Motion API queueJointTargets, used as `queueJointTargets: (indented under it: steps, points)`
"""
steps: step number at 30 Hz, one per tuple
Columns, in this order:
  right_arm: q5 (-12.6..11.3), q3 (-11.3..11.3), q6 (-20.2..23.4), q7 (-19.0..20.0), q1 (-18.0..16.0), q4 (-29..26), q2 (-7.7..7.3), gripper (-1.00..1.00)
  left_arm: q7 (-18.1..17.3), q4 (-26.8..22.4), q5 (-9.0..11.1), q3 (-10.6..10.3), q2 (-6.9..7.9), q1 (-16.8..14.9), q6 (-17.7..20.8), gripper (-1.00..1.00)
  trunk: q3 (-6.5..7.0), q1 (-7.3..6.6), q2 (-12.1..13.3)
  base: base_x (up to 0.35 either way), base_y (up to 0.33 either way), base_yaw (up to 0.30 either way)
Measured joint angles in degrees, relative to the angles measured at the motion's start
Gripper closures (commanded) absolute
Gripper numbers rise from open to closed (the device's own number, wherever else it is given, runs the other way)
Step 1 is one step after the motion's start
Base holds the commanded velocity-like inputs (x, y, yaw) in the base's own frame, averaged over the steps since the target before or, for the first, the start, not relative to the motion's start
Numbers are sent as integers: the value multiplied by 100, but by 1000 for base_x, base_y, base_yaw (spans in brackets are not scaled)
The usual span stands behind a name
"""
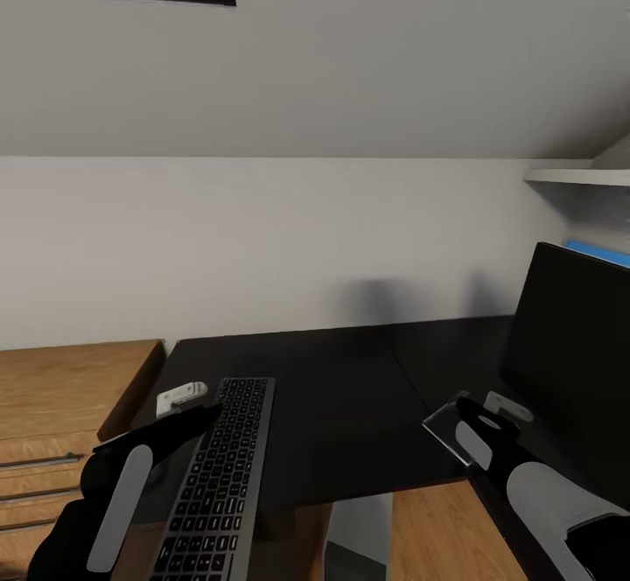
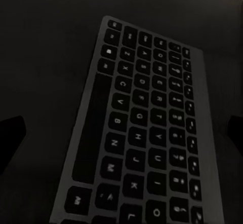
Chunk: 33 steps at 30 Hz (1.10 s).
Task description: In the bedroom, organize the workspace by keeping the computer under the desk, ensuring the monitor is on the desk, placing the keyboard on the desk next to the monitor, placing the mouse on the desk next to the keyboard, moving the folder from the swivel chair onto the desk next to the mouse, stacking the notebook on top of the folder with the pen on top of the notebook, and positioning the swivel chair next to the desk.
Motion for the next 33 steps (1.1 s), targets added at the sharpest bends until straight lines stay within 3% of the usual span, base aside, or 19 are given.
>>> queueJointTargets:
  steps: [15, 18, 19, 21, 33]
  points:
    - [-32, -19, 21, 25, -3, 24, -7, -100, 0, -1, 9, -1, -1, 1, 3, -100, 0, 0, 0, 0, 0, -18]
    - [-70, -195, 45, 97, -4, 27, -9, -100, 0, -1, 13, 0, -1, 1, 3, -100, 0, 0, 0, 0, 0, 0]
    - [-145, -375, 66, 188, -2, 27, -10, -100, 0, -1, 15, 0, -1, 1, 3, -100, 0, 0, 0, 0, 0, 0]
    - [-219, -448, 101, 258, -1, 29, -11, -100, 0, -1, 11, 0, -1, 1, 3, -100, 0, 0, 0, 0, 0, 0]
    - [-453, -420, 185, 492, -10, 41, -21, -100, 0, -1, -2, 0, -1, 2, -2, -100, 2, -1, -2, 0, 0, 0]
